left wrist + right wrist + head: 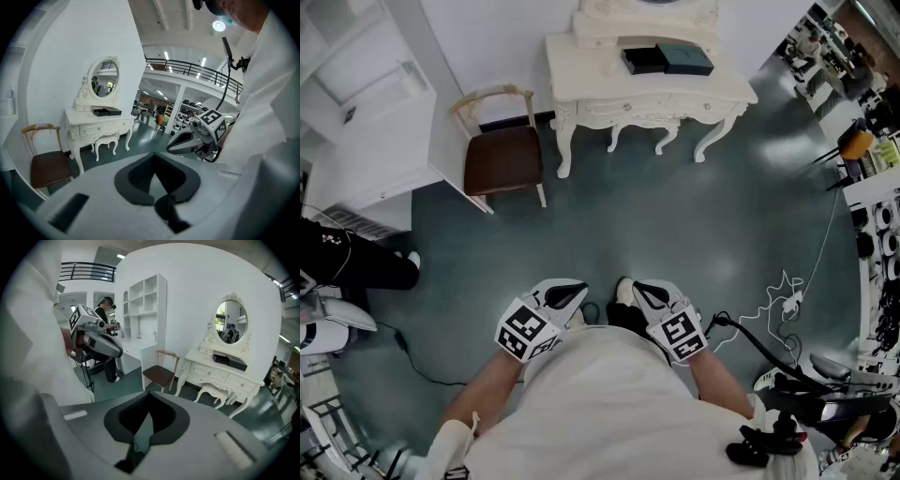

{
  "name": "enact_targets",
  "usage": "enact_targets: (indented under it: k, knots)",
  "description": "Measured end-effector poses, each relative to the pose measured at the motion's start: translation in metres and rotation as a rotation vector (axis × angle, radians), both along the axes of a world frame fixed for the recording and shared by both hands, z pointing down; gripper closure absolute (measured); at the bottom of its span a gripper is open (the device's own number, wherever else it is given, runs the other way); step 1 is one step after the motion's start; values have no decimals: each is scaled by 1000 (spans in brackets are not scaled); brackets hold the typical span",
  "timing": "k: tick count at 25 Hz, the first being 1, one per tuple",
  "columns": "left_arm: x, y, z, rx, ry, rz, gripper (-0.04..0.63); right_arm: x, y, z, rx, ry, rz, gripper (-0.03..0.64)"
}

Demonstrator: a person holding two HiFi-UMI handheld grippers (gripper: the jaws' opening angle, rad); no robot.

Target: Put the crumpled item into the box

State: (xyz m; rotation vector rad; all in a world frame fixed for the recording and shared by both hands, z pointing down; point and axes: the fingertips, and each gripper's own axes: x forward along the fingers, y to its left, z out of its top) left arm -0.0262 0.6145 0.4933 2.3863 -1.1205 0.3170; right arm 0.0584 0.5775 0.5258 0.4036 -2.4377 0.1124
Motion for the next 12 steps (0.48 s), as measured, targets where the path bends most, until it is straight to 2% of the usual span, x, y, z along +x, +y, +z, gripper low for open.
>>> enact_targets:
  k: [8, 12]
  knots:
    - [15, -12, -8, 26, -11, 13, 594, 12, -12, -6, 20, -11, 20, 617]
    - [25, -28, -7, 16, -31, 3, 594, 20, -31, -7, 31, -26, 3, 617]
